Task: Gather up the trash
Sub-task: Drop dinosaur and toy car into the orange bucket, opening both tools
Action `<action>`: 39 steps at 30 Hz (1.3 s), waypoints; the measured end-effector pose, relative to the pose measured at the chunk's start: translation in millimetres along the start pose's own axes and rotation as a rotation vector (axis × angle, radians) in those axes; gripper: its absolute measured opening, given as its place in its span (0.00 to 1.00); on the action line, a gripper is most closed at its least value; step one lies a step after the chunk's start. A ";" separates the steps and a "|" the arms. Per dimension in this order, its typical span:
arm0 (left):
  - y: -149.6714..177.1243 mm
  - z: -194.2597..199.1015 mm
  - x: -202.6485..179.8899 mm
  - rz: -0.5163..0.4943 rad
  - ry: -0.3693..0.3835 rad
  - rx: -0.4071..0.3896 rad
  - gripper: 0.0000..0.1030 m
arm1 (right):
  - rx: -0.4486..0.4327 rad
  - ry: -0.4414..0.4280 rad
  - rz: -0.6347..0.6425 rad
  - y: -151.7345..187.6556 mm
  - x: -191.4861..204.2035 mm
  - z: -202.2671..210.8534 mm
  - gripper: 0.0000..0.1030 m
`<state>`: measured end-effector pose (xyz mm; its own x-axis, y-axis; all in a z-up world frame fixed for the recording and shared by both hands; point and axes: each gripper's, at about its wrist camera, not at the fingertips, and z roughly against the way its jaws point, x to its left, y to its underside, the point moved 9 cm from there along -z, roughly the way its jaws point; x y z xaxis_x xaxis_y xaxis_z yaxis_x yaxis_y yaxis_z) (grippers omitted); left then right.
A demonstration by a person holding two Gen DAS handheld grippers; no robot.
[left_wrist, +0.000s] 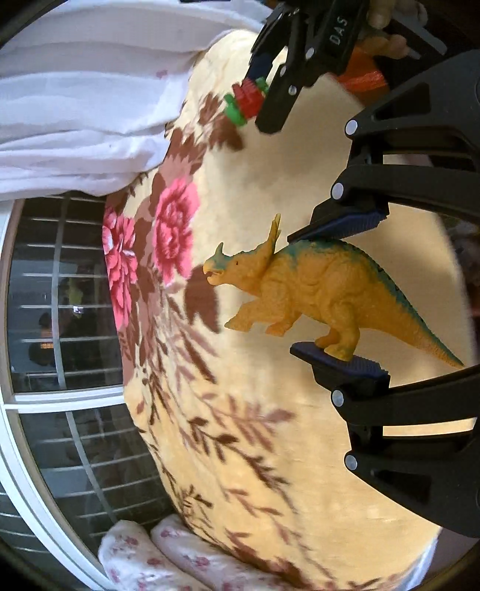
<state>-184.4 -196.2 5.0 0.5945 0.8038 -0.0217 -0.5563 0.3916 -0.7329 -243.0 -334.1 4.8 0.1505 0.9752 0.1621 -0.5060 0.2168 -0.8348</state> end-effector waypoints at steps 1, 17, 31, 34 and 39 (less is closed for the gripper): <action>9.1 5.5 -0.5 0.010 0.005 0.006 0.51 | 0.004 -0.003 0.002 4.5 4.1 3.5 0.72; 136.5 44.6 -15.5 -0.049 0.049 0.121 0.51 | 0.148 -0.037 0.041 111.9 44.3 62.0 0.72; 225.2 -14.2 -13.9 -0.019 0.030 0.421 0.51 | 0.369 -0.033 -0.068 206.5 38.6 24.4 0.72; 227.4 -15.6 -16.2 -0.024 0.033 0.427 0.51 | 0.394 -0.041 -0.069 212.9 39.0 19.2 0.72; 231.4 -17.7 -18.6 -0.032 0.038 0.436 0.51 | 0.409 -0.044 -0.075 216.9 37.0 16.4 0.72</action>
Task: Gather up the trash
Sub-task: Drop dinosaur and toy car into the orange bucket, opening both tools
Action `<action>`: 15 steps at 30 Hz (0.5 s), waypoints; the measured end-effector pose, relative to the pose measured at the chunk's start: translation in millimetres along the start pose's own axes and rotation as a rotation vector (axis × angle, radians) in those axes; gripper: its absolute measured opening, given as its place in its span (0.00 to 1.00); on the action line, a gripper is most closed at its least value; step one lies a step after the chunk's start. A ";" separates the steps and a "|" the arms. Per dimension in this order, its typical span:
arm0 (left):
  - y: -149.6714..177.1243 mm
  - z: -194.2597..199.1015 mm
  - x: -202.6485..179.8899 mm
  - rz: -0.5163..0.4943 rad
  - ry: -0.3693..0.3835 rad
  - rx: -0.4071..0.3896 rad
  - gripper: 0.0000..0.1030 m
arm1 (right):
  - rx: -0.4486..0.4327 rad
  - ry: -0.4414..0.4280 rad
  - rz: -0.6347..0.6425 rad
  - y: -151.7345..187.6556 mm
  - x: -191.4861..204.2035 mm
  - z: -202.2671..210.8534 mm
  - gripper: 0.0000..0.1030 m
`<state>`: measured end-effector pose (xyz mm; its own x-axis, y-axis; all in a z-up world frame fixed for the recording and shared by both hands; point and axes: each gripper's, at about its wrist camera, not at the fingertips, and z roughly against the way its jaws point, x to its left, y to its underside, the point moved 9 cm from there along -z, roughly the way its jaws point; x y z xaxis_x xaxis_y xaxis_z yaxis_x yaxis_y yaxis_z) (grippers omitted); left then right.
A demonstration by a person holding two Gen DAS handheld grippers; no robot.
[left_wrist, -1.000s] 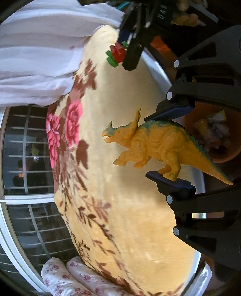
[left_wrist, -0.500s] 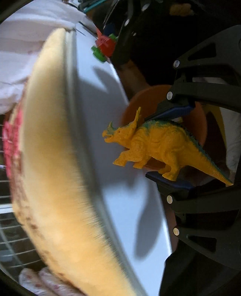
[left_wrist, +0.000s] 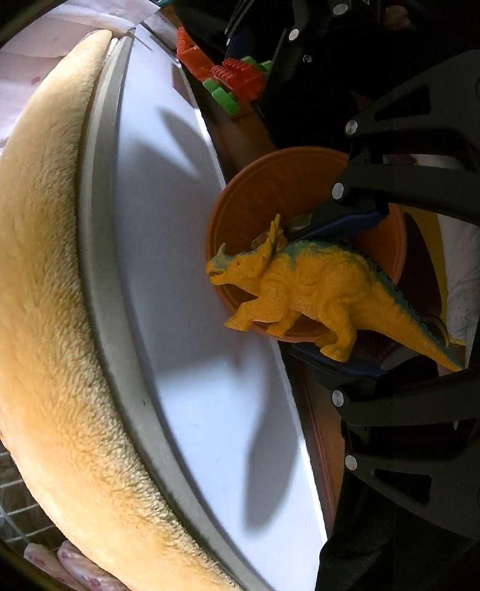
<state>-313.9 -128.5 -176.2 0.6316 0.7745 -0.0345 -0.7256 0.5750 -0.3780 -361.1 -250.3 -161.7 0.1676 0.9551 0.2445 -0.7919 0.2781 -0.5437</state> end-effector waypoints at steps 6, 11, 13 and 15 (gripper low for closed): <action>-4.2 4.9 9.1 0.004 -0.001 0.004 0.51 | 0.003 0.001 0.000 -1.2 2.7 -0.8 0.72; -4.9 7.6 3.1 -0.017 -0.021 0.000 0.78 | 0.027 0.010 -0.011 0.3 0.9 -4.7 0.79; -6.0 9.9 3.3 -0.022 -0.033 -0.010 0.87 | 0.018 0.015 -0.032 -2.6 -2.9 -4.0 0.82; -6.6 9.0 5.0 -0.020 -0.031 -0.008 0.87 | 0.004 0.015 -0.051 -4.0 -5.9 -0.8 0.82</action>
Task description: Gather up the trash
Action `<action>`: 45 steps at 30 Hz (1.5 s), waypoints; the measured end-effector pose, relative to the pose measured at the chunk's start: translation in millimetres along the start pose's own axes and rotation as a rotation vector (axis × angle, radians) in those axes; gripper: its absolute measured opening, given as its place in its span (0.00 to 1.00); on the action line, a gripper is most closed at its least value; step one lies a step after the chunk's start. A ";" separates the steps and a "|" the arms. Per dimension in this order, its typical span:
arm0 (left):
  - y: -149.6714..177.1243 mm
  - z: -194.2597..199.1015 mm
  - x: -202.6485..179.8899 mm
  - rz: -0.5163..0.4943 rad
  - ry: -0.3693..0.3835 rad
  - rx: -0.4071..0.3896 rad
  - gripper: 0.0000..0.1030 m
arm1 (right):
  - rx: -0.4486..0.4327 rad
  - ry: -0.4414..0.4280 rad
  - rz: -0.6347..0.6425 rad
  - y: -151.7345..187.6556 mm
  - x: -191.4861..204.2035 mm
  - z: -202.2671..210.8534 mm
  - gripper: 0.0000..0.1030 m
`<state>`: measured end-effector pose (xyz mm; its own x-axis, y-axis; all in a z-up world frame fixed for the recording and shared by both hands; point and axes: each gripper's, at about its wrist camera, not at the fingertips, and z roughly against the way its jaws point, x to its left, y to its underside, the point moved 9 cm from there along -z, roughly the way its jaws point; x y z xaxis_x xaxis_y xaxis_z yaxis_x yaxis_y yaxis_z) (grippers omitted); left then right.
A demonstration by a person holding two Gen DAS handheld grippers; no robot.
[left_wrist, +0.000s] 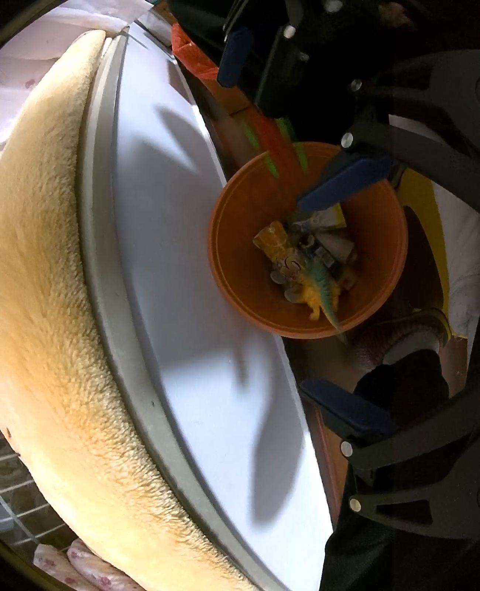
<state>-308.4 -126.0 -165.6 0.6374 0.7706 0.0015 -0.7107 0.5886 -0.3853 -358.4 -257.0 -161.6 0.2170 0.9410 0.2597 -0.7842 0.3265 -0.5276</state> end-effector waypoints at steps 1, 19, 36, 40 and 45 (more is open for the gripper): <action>0.5 -0.7 0.8 0.003 0.000 0.004 0.87 | -0.006 0.001 -0.006 -0.7 -1.1 1.3 0.82; -68.2 82.3 26.6 0.087 -0.017 -0.224 0.88 | -0.261 0.060 0.118 -92.3 13.2 80.6 0.91; -241.4 93.7 111.5 0.221 -0.178 -0.432 0.91 | -0.452 0.250 0.180 -285.3 1.3 48.3 0.95; -258.3 71.8 120.1 0.231 -0.159 -0.415 0.91 | -0.429 0.252 0.138 -305.8 -7.6 20.5 0.95; -264.9 37.8 133.9 0.264 -0.147 -0.360 0.91 | -0.369 0.210 0.077 -305.2 -12.8 -11.2 0.95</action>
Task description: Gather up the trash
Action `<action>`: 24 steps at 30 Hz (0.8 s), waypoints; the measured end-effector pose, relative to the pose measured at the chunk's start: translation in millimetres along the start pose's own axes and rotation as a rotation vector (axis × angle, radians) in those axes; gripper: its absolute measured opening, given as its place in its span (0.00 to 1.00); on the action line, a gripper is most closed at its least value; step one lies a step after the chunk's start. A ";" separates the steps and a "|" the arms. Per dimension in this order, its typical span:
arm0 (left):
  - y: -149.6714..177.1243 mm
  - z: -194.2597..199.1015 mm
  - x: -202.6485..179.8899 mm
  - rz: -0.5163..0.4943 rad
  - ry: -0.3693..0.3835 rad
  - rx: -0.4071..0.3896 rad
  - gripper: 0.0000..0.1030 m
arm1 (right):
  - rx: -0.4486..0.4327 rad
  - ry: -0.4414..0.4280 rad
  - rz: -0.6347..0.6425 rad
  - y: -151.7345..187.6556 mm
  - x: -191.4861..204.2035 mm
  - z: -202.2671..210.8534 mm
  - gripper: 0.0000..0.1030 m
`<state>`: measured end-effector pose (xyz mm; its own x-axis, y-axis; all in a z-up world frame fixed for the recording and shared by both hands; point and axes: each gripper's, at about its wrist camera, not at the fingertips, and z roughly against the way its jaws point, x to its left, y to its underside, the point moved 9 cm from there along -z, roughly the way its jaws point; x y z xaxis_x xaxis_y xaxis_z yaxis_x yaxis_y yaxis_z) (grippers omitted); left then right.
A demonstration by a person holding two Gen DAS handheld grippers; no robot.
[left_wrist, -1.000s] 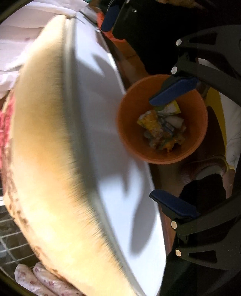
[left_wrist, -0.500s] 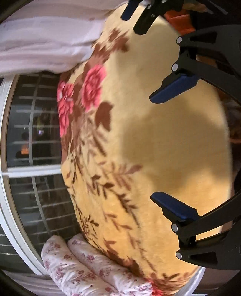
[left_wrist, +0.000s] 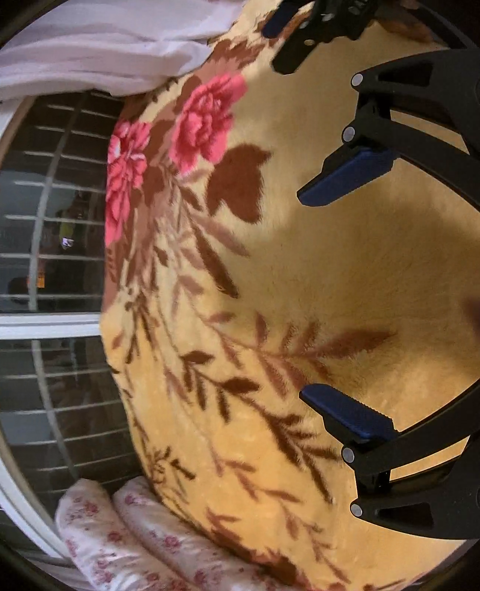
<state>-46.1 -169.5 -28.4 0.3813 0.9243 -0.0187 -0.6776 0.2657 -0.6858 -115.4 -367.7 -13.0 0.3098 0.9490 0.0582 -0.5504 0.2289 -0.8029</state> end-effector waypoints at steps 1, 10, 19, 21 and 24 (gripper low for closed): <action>0.5 -3.8 1.0 0.007 0.006 0.007 0.91 | 0.017 0.004 0.001 1.9 0.4 -3.7 0.95; 2.0 -17.2 3.2 0.021 0.009 0.037 0.91 | 0.057 0.006 -0.052 8.5 -8.0 -12.6 0.95; 3.7 -18.0 -1.3 -0.005 0.008 0.037 0.91 | 0.060 0.018 -0.037 10.1 -7.9 -14.0 0.95; 3.7 -18.4 -1.4 -0.005 0.008 0.039 0.91 | 0.061 0.017 -0.037 10.6 -7.9 -14.0 0.95; 3.9 -18.5 -2.2 -0.006 0.007 0.039 0.91 | 0.062 0.017 -0.039 11.1 -8.0 -14.3 0.95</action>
<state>-38.0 -175.6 -44.5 0.3898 0.9207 -0.0198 -0.6995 0.2820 -0.6567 -112.9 -375.8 -30.8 0.3447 0.9354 0.0785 -0.5848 0.2794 -0.7616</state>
